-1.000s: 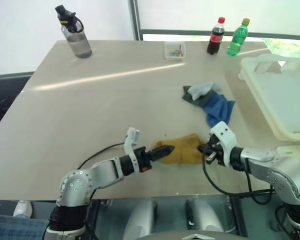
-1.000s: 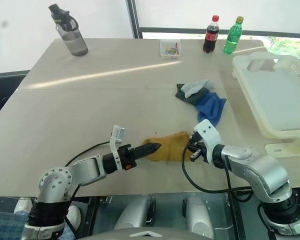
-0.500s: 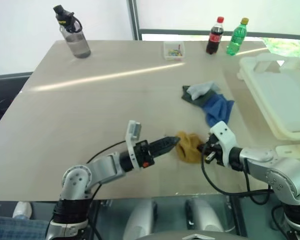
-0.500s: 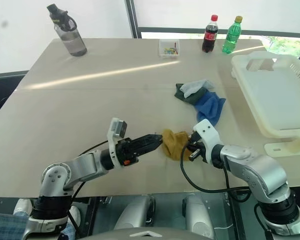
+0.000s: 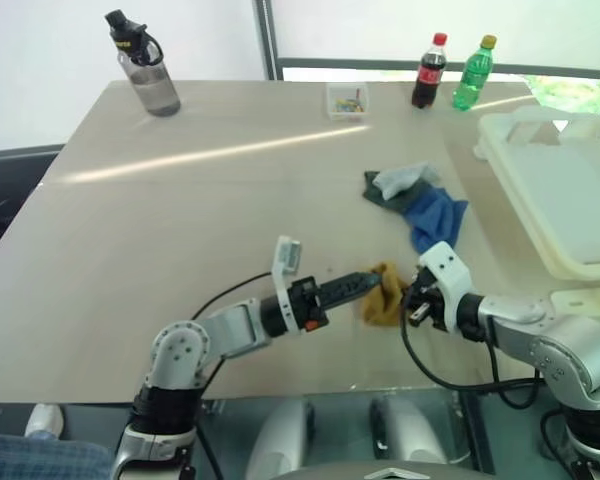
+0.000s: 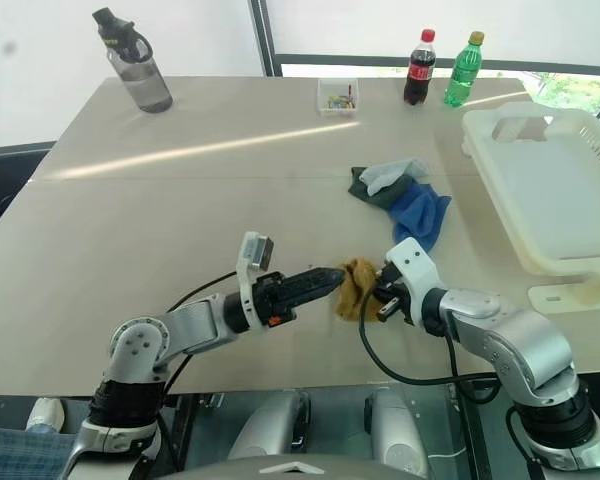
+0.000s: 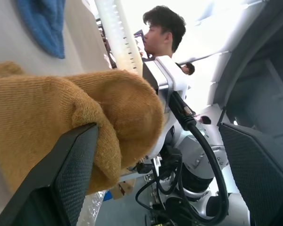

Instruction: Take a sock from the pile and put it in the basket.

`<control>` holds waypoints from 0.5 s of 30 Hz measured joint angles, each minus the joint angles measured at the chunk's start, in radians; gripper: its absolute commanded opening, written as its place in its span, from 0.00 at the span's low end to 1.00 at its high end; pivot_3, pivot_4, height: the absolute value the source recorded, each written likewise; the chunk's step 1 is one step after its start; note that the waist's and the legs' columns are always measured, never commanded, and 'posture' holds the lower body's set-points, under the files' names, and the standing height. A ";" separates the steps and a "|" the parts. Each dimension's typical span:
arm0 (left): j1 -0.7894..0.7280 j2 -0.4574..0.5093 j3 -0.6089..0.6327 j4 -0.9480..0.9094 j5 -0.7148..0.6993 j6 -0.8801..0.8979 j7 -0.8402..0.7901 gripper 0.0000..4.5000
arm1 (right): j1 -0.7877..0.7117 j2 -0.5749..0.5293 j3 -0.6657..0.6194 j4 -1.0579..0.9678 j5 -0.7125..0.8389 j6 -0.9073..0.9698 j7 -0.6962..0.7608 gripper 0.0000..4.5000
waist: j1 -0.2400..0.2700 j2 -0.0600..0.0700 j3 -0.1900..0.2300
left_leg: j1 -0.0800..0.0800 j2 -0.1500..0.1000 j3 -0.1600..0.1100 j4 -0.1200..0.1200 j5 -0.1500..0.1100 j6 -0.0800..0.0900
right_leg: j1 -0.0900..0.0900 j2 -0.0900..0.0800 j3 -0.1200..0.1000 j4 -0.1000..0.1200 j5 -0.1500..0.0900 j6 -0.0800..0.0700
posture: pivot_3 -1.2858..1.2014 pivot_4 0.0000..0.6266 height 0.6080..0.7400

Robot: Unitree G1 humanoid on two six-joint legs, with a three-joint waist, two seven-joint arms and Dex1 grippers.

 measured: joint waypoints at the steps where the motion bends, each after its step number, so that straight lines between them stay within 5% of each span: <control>1: -0.010 -0.006 -0.006 0.012 0.017 0.001 -0.007 0.97 | -0.003 0.001 0.001 0.001 -0.002 0.000 0.001 0.00 | 0.000 0.000 0.000 | 0.000 0.000 0.000 0.000 0.000 0.000 | 0.000 0.000 0.000 0.000 0.000 0.000 | 0.52 0.24 1.00; 15: -0.104 -0.081 -0.034 0.178 0.242 0.026 -0.081 0.97 | -0.006 0.040 -0.097 -0.022 0.078 0.047 0.023 0.00 | 0.000 0.000 0.000 | -0.002 -0.001 -0.001 0.000 0.000 0.000 | -0.001 0.000 0.000 0.000 0.002 0.004 | 0.52 0.24 1.00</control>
